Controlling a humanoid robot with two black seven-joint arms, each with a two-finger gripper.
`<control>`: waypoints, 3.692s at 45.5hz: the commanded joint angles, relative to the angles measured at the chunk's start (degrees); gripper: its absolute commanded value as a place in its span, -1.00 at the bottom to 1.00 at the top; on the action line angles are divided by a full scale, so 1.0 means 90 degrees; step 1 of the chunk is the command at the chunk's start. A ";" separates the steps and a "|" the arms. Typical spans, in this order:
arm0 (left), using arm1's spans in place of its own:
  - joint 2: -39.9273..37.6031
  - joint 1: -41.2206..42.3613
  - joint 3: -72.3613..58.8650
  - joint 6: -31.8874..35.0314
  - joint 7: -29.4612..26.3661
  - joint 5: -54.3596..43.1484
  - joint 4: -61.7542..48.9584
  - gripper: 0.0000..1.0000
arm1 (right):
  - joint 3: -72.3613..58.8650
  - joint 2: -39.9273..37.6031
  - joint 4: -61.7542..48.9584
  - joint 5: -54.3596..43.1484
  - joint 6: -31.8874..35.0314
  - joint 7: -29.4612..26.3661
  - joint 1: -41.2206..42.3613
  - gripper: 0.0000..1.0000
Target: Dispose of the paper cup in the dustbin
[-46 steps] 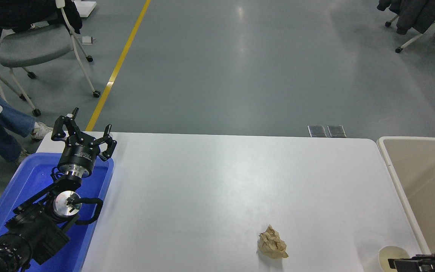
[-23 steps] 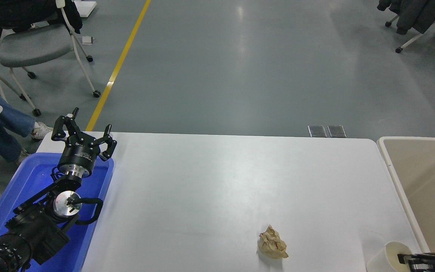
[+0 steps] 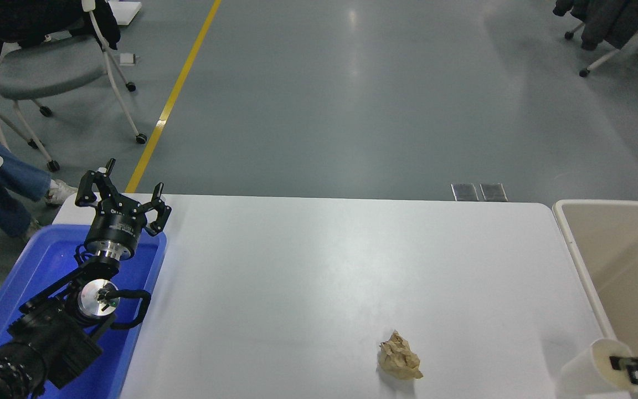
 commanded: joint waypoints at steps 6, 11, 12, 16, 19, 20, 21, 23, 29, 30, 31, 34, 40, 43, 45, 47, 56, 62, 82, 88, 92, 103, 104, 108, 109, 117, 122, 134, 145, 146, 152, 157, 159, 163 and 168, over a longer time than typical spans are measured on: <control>0.0004 0.0000 0.0000 0.0000 0.0000 0.0000 0.0000 1.00 | 0.0048 -0.1047 0.0548 0.0248 0.1470 0.0307 0.1884 -1.00; 0.0004 0.0000 0.0000 0.0000 0.0000 0.0000 0.0000 1.00 | 0.0068 -0.1272 0.0626 0.0337 0.2320 0.0404 0.2763 -1.00; 0.0004 0.0000 0.0000 0.0000 0.0000 0.0000 0.0000 1.00 | 0.0078 -0.1292 0.0636 0.0337 0.2515 0.0414 0.2949 -1.00; 0.0004 0.0000 0.0000 0.0000 0.0000 0.0000 0.0000 1.00 | 0.0097 -0.1331 0.0675 0.0337 0.3247 0.0444 0.3701 -1.00; -0.0006 0.0000 0.0000 0.0000 0.0000 0.0000 0.0000 1.00 | 0.0107 -0.1312 0.0675 0.0346 0.3697 0.0463 0.4218 -1.00; -0.0006 0.0000 0.0000 0.0000 0.0000 0.0000 0.0000 1.00 | 0.0107 -0.1302 0.0675 0.0346 0.3814 0.0463 0.4375 -1.00; -0.0006 0.0000 0.0000 0.0000 0.0000 0.0000 0.0000 1.00 | 0.0097 -0.1283 0.0665 0.0346 0.3903 0.0454 0.4521 -1.00; -0.0006 0.0000 0.0000 0.0000 0.0000 0.0000 0.0000 1.00 | 0.0097 -0.1243 0.0665 0.0346 0.4020 0.0453 0.4756 -1.00; 0.0004 0.0000 0.0000 0.0000 0.0000 0.0000 0.0000 1.00 | 0.0097 -0.1107 0.0655 0.0346 0.4099 0.0434 0.5060 -1.00; -0.0006 0.0000 0.0000 0.0000 0.0000 0.0000 0.0000 1.00 | 0.0097 -0.1087 0.0655 0.0346 0.4099 0.0434 0.5070 -1.00; -0.0006 0.0000 0.0000 0.0000 0.0000 0.0000 0.0000 1.00 | 0.0097 -0.1077 0.0655 0.0346 0.4099 0.0424 0.5060 -1.00; 0.0004 0.0000 0.0000 0.0000 0.0000 0.0000 0.0000 1.00 | 0.0087 -0.1077 0.0626 0.0337 0.4099 0.0414 0.5040 -1.00; -0.0006 0.0000 0.0000 0.0000 0.0000 0.0000 0.0000 1.00 | 0.0058 -0.1107 0.0412 0.0268 0.4011 0.0414 0.5001 -1.00; -0.0006 0.0000 0.0000 0.0000 0.0000 0.0000 0.0000 1.00 | -0.0010 -0.1068 0.0168 0.0268 0.3807 0.0405 0.4982 -1.00; 0.0004 0.0000 0.0000 0.0000 0.0000 0.0000 0.0000 1.00 | -0.0068 -0.1038 0.0031 0.0307 0.3582 0.0395 0.4953 -1.00; -0.0006 0.0000 0.0000 0.0000 0.0000 0.0000 0.0000 1.00 | -0.0166 -0.1019 -0.0047 0.0346 0.3338 0.0395 0.4865 -1.00; 0.0004 0.0000 0.0000 0.0000 0.0000 0.0000 0.0000 1.00 | -0.0459 -0.0902 -0.0526 0.0658 0.2147 0.0385 0.4163 -1.00; 0.0004 0.0000 0.0000 0.0000 0.0000 0.0000 0.0000 1.00 | -0.0459 -0.0619 -0.1140 0.1468 0.1405 0.0356 0.3498 -1.00; -0.0006 0.0000 0.0000 0.0000 0.0000 0.0000 0.0000 1.00 | -0.0352 0.1129 -0.3855 0.4339 -0.0139 0.0414 0.1428 -1.00; 0.0004 0.0000 0.0000 0.0000 0.0000 0.0000 0.0000 1.00 | -0.0362 0.1500 -0.4441 0.5160 -0.0305 0.0405 0.1105 -1.00; 0.0004 0.0000 0.0000 0.0000 0.0000 0.0000 0.0000 1.00 | -0.0352 0.1783 -0.4861 0.5619 -0.0461 0.0405 0.0783 -1.00; 0.0004 0.0000 0.0000 0.0000 0.0000 0.0000 0.0000 1.00 | -0.0352 0.3023 -0.6793 0.7064 -0.0618 0.0366 -0.0125 -1.00; 0.0004 0.0000 0.0000 0.0000 0.0000 0.0000 0.0000 1.00 | -0.0352 0.3198 -0.7037 0.7191 -0.0608 0.0366 -0.0203 -1.00; -0.0006 0.0000 0.0000 0.0000 0.0000 0.0000 0.0000 1.00 | -0.0352 0.3892 -0.8004 0.7601 -0.0560 0.0356 -0.0457 -1.00; 0.0004 0.0000 0.0000 0.0000 0.0000 0.0000 0.0000 1.00 | -0.0352 0.4058 -0.8210 0.7699 -0.0550 0.0346 -0.0506 -1.00; -0.0006 0.0000 0.0000 0.0000 0.0000 0.0000 0.0000 1.00 | -0.0323 0.4938 -0.9003 0.8158 -0.0550 0.0278 -0.0809 -1.00; -0.0006 0.0000 0.0000 0.0000 0.0000 0.0000 0.0000 1.00 | -0.0225 0.5182 -0.9022 0.8822 -0.0598 -0.0024 -0.1005 -1.00; -0.0006 0.0000 0.0000 0.0000 0.0000 0.0000 0.0000 1.00 | 0.0712 0.5251 -0.9013 0.9721 -0.0618 -0.0406 -0.1044 -1.00; -0.0006 0.0000 0.0000 0.0000 0.0000 0.0000 0.0000 1.00 | 0.0879 0.5388 -0.9022 0.9683 -0.0872 -0.0416 -0.1083 -1.00; -0.0006 0.0000 0.0000 0.0000 0.0000 0.0000 0.0000 1.00 | 0.0869 0.5388 -0.9022 0.9673 -0.0911 -0.0425 -0.1083 -1.00; -0.0006 0.0000 0.0000 0.0000 0.0000 0.0000 0.0000 1.00 | 0.0849 0.5436 -0.9022 0.9653 -0.0960 -0.0445 -0.1122 -1.00; -0.0006 0.0000 0.0000 0.0000 0.0000 0.0000 0.0000 1.00 | 0.0849 0.5436 -0.9013 0.9673 -0.0969 -0.0523 -0.1239 -1.00; -0.0006 0.0000 0.0000 0.0000 0.0000 0.0000 0.0000 1.00 | 0.0869 0.5456 -0.9013 0.9673 -0.0970 -0.0523 -0.1249 -0.71; -0.0006 0.0000 0.0000 0.0000 0.0000 0.0000 0.0000 1.00 | 0.0908 0.5475 -0.9032 0.9673 -0.1008 -0.0513 -0.1239 0.67; -0.0006 0.0000 0.0000 0.0000 0.0000 0.0000 0.0000 1.00 | 0.0908 0.5475 -0.9032 0.9682 -0.1028 -0.0513 -0.1210 0.99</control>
